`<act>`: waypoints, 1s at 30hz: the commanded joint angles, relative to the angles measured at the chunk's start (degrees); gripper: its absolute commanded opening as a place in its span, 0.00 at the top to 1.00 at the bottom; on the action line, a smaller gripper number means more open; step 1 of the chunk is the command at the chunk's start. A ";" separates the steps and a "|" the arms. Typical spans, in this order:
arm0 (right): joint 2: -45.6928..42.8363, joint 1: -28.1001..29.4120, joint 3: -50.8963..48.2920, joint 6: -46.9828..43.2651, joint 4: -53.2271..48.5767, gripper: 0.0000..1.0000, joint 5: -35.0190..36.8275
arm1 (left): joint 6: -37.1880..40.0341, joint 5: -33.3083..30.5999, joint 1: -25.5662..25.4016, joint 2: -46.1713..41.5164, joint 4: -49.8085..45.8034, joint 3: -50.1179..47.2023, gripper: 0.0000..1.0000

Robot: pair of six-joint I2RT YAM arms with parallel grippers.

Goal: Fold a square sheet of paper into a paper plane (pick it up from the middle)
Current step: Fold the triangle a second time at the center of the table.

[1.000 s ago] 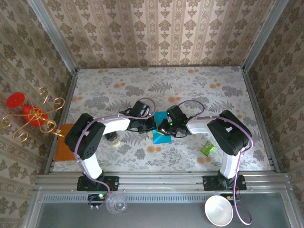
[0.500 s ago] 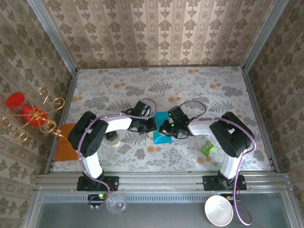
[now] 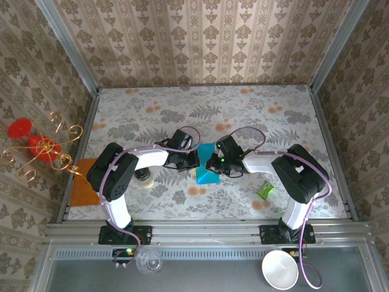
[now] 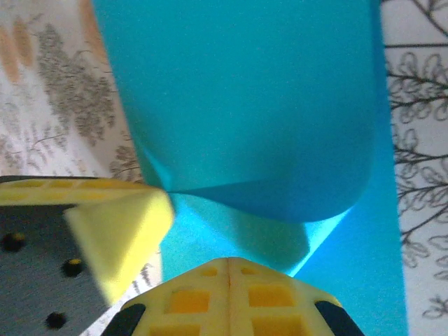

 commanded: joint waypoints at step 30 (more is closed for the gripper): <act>3.13 -1.98 6.35 -4.28 -0.14 0.96 -2.32 | 1.98 -1.42 1.68 2.29 -5.09 -2.65 1.00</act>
